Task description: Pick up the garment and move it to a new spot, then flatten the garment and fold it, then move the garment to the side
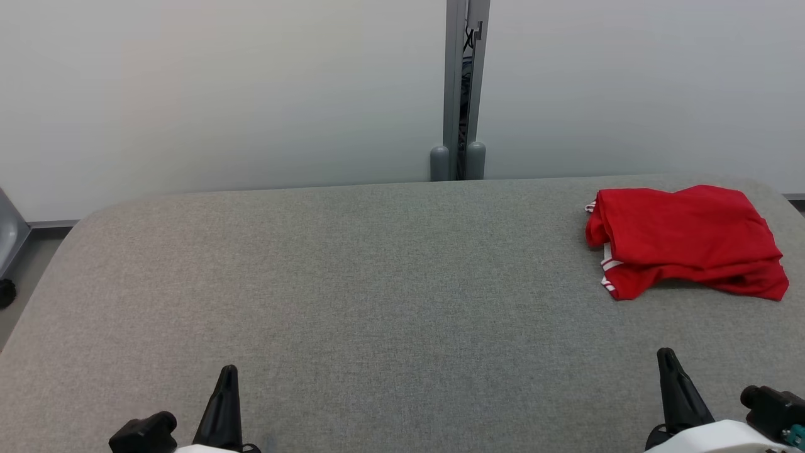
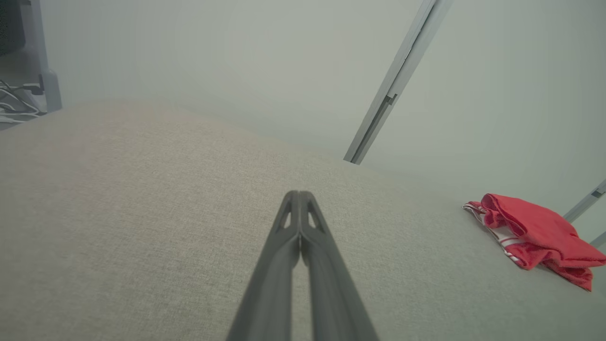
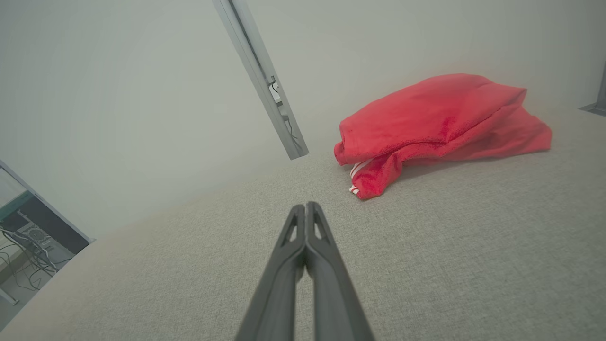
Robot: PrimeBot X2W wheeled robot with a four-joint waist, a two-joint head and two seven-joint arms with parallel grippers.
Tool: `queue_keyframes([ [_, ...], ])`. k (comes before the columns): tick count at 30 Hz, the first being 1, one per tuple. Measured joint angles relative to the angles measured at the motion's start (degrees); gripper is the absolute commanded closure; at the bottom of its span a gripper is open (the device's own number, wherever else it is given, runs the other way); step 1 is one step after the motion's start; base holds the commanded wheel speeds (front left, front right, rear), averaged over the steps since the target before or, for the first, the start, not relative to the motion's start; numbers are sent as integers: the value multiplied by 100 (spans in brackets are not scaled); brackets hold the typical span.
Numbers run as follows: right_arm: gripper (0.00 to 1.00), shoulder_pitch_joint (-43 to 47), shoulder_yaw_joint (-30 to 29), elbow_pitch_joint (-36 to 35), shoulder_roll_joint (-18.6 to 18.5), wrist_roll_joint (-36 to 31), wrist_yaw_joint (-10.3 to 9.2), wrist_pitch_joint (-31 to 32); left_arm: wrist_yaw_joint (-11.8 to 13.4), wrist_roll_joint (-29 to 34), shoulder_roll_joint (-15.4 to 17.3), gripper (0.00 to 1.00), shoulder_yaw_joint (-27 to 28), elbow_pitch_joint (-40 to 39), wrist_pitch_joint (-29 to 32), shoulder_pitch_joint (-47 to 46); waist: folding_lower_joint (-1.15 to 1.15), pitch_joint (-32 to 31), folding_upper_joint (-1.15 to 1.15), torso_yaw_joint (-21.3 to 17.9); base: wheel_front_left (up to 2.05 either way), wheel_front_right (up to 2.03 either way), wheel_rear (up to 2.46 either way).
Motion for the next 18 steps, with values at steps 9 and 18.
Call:
queue_keyframes([
  [9, 100, -135, -268, 33, 3, 891, 0, 313, -104, -943, 1, 100, -1, 131, 154, -270, 0, 47, 0, -3, 0, 0, 0],
  [18, 100, -253, -513, 78, 3, 1613, 0, 558, -177, -1702, 3, 100, 1, 219, 303, -492, 0, 89, 0, -5, 0, 0, 0],
])
